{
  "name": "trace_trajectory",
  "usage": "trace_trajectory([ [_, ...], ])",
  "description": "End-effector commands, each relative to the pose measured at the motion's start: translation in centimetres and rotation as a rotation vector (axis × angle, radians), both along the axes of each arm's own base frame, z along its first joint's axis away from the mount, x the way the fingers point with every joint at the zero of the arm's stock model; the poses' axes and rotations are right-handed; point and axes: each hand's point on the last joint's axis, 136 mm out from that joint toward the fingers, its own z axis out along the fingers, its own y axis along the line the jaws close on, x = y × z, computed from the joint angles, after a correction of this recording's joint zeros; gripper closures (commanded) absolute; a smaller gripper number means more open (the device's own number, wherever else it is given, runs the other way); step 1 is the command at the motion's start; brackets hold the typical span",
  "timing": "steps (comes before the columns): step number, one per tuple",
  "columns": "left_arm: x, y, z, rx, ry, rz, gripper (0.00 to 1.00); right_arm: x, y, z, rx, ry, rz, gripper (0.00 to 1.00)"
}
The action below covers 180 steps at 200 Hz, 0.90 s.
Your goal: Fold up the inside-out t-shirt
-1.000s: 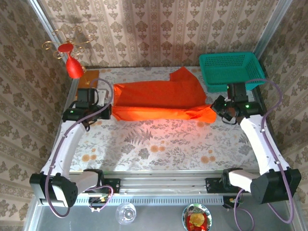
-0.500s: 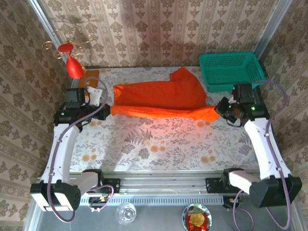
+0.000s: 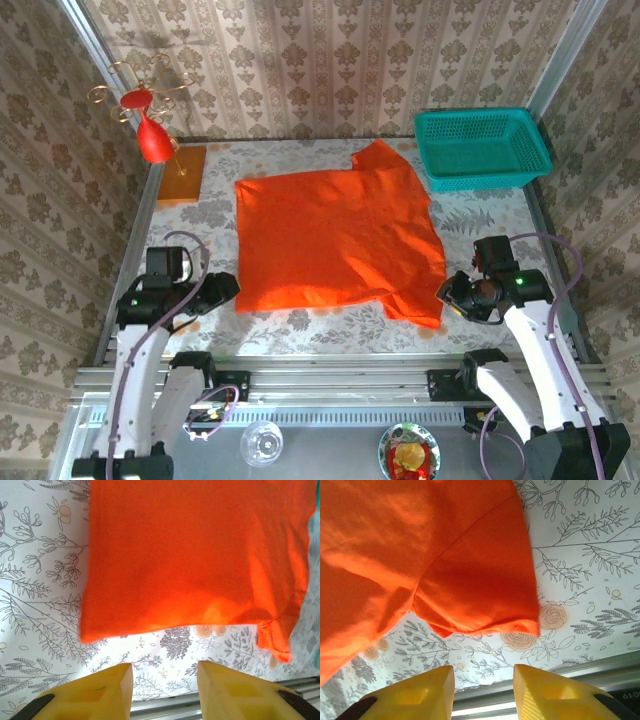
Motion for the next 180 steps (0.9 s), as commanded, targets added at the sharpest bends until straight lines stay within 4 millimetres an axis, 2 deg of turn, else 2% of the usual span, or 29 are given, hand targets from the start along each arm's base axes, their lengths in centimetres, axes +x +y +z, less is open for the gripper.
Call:
trace_trajectory([
  [1, 1.3, 0.1, 1.1, -0.038, -0.007, 0.079, 0.61, 0.3, 0.4, 0.6, 0.012, 0.004, 0.02, 0.62],
  [21, 2.7, -0.7, 0.1, -0.017, 0.043, 0.031, 0.66, 1.4, 0.1, 0.6, -0.019, 0.001, 0.043, 0.62],
  [51, 4.8, -2.2, -2.3, 0.101, 0.069, -0.047, 0.66, 3.5, 0.2, -0.2, -0.035, -0.018, 0.081, 0.61],
  [81, 6.7, -4.3, -7.0, 0.14, 0.158, -0.104, 0.67, 5.7, 1.7, -2.1, 0.021, -0.014, 0.148, 0.59],
  [108, 7.2, -4.4, -11.9, 0.163, 0.271, -0.071, 0.69, 6.8, 3.7, -4.3, 0.09, 0.019, 0.207, 0.52],
  [123, 7.4, -4.2, -13.6, 0.167, 0.296, -0.054, 0.69, 6.7, 4.7, -6.0, 0.105, 0.051, 0.226, 0.46],
  [143, 7.1, -3.6, -15.4, 0.177, 0.336, -0.032, 0.68, 5.7, 5.5, -8.4, 0.081, 0.116, 0.249, 0.39],
  [180, 5.9, -0.1, -17.5, 0.152, 0.391, 0.099, 0.66, 2.0, 5.2, -11.4, 0.012, 0.221, 0.223, 0.36],
])
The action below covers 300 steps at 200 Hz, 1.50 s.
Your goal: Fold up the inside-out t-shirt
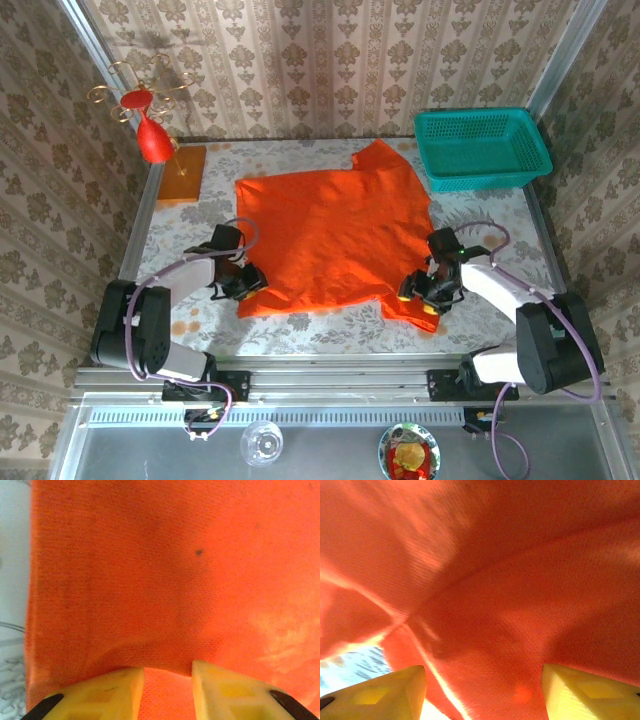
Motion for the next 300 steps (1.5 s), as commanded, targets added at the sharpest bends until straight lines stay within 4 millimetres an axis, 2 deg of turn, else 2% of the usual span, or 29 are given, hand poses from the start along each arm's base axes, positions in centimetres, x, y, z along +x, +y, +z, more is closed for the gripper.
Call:
trace_trajectory([
  [1, -1.2, 3.2, -2.4, 0.046, 0.045, 0.117, 0.66, -1.8, -0.4, -1.4, -0.042, 0.035, -0.042, 0.36],
  [30, -2.2, 5.9, -2.4, 0.046, 0.054, 0.182, 0.65, -5.3, 0.2, -2.7, -0.027, 0.07, -0.065, 0.33],
  [59, -2.9, 7.3, -1.6, 0.055, 0.048, 0.223, 0.65, -7.8, 1.5, -2.5, 0.02, 0.084, -0.066, 0.32],
  [72, -2.9, 7.3, -0.9, 0.049, 0.03, 0.233, 0.65, -8.2, 2.1, -1.6, 0.053, 0.071, -0.064, 0.32],
  [92, -2.4, 7.3, 0.6, 0.043, -0.007, 0.237, 0.65, -7.6, 1.5, 0.6, 0.033, 0.009, -0.072, 0.33],
  [106, -2.2, 7.5, 1.9, 0.061, -0.036, 0.236, 0.65, -6.9, 0.9, 2.2, 0.004, -0.04, -0.072, 0.36],
  [124, -2.2, 7.7, 3.4, 0.089, -0.07, 0.235, 0.65, -7.3, 0.2, 3.1, -0.036, -0.032, -0.068, 0.44],
  [154, -2.7, 7.8, 4.7, 0.113, -0.097, 0.246, 0.65, -9.7, -0.6, 2.2, -0.082, 0.061, -0.031, 0.56],
  [197, -3.4, 7.4, 4.5, 0.109, -0.08, 0.255, 0.63, -11.7, 1.3, 0.5, -0.009, 0.132, 0.004, 0.58],
  [239, -4.0, 7.6, 3.9, 0.131, -0.044, 0.273, 0.63, -12.1, 1.5, -1.2, -0.007, 0.15, -0.016, 0.63],
  [275, -4.7, 8.7, 3.9, 0.197, -0.019, 0.314, 0.63, -11.4, 1.9, -1.4, 0.018, 0.128, -0.045, 0.7],
  [300, -6.5, 11.0, 3.3, 0.315, 0.053, 0.412, 0.61, -11.1, 1.9, -0.9, 0.016, 0.113, -0.048, 0.86],
])
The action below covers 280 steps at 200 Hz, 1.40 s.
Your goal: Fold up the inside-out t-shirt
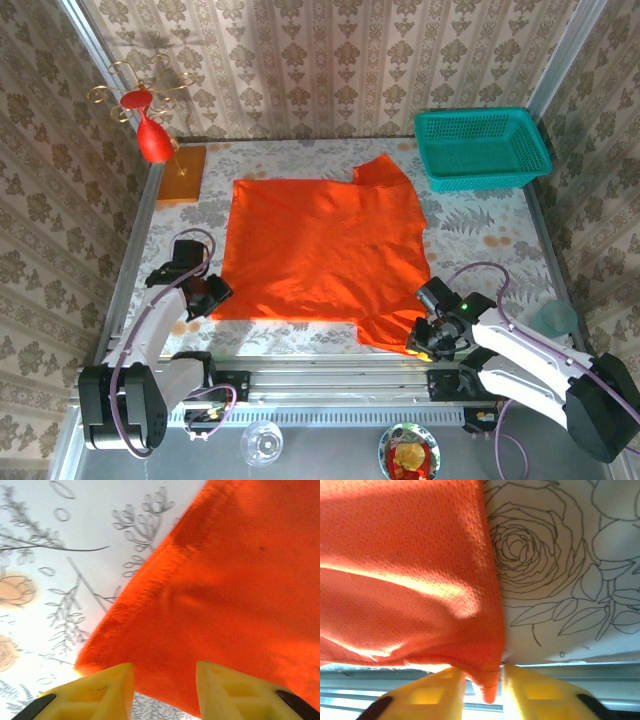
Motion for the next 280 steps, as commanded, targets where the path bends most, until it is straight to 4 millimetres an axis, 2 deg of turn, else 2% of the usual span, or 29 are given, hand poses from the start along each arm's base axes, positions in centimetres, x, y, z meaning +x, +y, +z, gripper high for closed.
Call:
trace_trajectory([
  [1, -2.3, 2.4, -0.4, 0.118, 0.1, 0.118, 0.61, 0.2, 0.3, 0.3, 0.014, -0.009, -0.02, 0.87],
  [23, -3.3, 3.0, -0.9, 0.151, 0.159, 0.147, 0.61, 0.3, 0.2, 0.8, 0.011, -0.019, -0.016, 1.0],
  [79, -5.1, 3.4, -2.8, 0.175, 0.26, 0.186, 0.62, 0.8, 0.3, 1.5, 0.005, -0.032, -0.016, 1.0],
  [159, -3.3, 2.1, -4.6, 0.112, 0.254, 0.135, 0.71, 1.3, 0.5, 1.8, 0.007, -0.043, -0.017, 1.0],
  [192, -2.9, 2.3, -5.0, 0.114, 0.279, 0.121, 0.74, 1.5, 0.6, 1.7, 0.008, -0.047, -0.02, 1.0],
  [229, -2.6, 2.1, -5.4, 0.079, 0.28, 0.113, 0.9, 1.9, 0.5, 2.2, 0.002, -0.064, -0.026, 1.0],
  [257, -2.3, 1.9, -4.9, 0.054, 0.265, 0.107, 1.0, 2.3, 0.1, 3.6, -0.016, -0.104, -0.03, 1.0],
  [280, -2.0, 1.6, -3.4, 0.036, 0.217, 0.109, 1.0, 2.3, -0.8, 5.3, -0.038, -0.148, -0.035, 1.0],
])
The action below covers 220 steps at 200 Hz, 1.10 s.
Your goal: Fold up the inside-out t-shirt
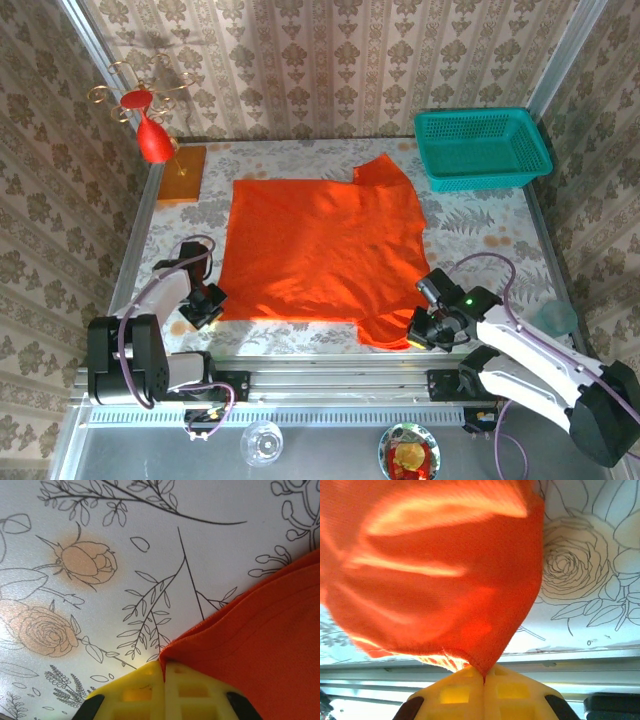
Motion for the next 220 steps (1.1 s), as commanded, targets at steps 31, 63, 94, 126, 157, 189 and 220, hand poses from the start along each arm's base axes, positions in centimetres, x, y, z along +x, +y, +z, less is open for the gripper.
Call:
trace_trajectory([
  [31, 0.1, -0.4, 3.5, -0.033, -0.124, 0.004, 1.0, -1.1, -2.3, 4.1, -0.05, -0.078, -0.017, 1.0],
  [63, -0.9, -0.7, 5.8, -0.051, -0.182, 0.008, 1.0, -2.2, -2.8, 6.2, -0.015, -0.107, -0.013, 1.0],
  [94, -1.7, -0.8, 7.4, -0.059, -0.211, -0.004, 1.0, -2.6, -3.1, 8.5, 0.001, -0.149, 0.01, 1.0],
  [126, -0.1, -1.3, 8.6, -0.085, -0.284, -0.041, 1.0, -0.5, -2.7, 9.6, -0.032, -0.203, 0.029, 1.0],
  [157, 2.7, -1.8, 8.8, -0.092, -0.331, -0.114, 1.0, 3.7, -2.4, 10.4, -0.128, -0.283, 0.033, 1.0],
  [189, 5.6, -1.8, 8.8, -0.073, -0.356, -0.215, 1.0, 8.2, -2.0, 10.9, -0.198, -0.329, 0.052, 1.0],
  [220, 8.1, -1.7, 8.5, -0.058, -0.359, -0.262, 1.0, 11.9, -2.2, 10.9, -0.195, -0.361, 0.028, 1.0],
])
